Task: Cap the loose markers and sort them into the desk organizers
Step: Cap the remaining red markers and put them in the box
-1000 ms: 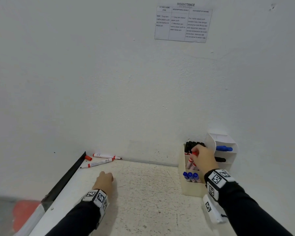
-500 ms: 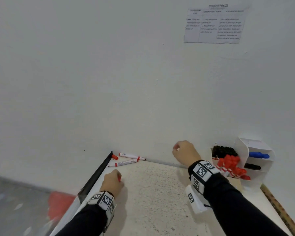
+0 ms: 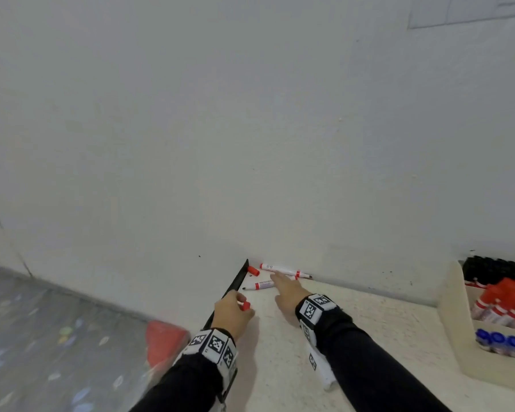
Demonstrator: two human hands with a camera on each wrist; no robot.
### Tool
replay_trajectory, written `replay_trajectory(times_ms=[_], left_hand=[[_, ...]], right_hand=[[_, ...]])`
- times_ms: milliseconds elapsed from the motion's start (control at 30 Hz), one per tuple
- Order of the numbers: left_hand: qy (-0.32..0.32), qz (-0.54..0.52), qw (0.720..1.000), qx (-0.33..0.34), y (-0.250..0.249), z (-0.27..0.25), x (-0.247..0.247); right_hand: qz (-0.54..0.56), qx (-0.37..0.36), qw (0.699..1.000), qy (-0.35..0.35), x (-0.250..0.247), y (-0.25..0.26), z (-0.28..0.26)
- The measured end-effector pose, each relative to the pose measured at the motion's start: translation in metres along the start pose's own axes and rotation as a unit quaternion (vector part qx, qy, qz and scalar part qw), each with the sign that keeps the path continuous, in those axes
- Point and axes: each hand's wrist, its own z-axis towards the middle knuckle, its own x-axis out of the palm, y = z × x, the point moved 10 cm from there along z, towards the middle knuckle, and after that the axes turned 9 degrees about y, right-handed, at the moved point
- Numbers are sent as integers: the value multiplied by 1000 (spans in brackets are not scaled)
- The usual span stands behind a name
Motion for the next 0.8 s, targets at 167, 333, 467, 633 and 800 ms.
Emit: replay_trajectory(times_ms=[167,333,467,633,800], left_hand=[[-16,33,999,7,-3,9,3],[-18,31,999,10,-6,9,11],[-25,47,998,22,-9,10,14],[-28,53,998,26,-8,11,15],[-30,29,999,23,-6,7,16]], right_hand=[[15,15,1000,16,11,-3,12],[-55,15,998,-39,1,-12,20],[-150,19,987,-47,3,-14,27],[-205,37,977,-53,4,-27,19],[-156,29,980,-116,-16,-44,-9]])
